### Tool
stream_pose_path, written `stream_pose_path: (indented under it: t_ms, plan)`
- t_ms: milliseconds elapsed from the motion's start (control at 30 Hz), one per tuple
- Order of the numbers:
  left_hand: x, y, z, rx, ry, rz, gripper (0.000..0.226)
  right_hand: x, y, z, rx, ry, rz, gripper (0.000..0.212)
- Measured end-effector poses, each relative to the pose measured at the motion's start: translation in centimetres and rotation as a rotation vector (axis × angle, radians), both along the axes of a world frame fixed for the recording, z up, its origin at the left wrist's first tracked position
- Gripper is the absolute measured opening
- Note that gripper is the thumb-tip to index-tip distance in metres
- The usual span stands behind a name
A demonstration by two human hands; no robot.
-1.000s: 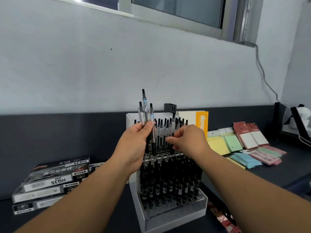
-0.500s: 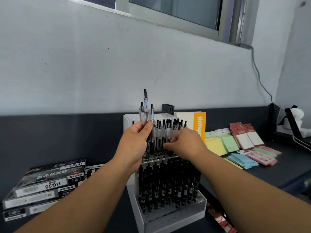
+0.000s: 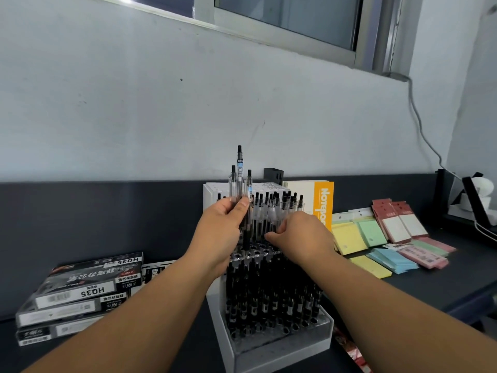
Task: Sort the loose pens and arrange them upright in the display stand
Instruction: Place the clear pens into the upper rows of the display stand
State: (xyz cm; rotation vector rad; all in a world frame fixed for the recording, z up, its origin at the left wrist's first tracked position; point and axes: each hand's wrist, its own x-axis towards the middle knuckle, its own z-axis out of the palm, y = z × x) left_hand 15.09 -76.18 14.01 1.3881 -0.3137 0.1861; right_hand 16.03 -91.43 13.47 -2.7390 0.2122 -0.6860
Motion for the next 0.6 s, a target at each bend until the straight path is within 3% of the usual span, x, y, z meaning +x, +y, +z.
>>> stream_pose_path:
  t_ms: [133,367,600]
  plan:
    - [0.02,0.04,0.04,0.000,0.001,0.007,0.015,0.05,-0.21,0.14,0.003,0.001,0.017,0.044]
    - [-0.21,-0.23,-0.03,0.002,-0.002,0.034,0.023,-0.31,-0.75,-0.20,0.252,-0.121,0.091,0.036]
    - [-0.50,-0.46,-0.31,0.007,-0.001,0.047,0.025,-0.66,-0.68,0.47,0.291,-0.222,0.110,0.032]
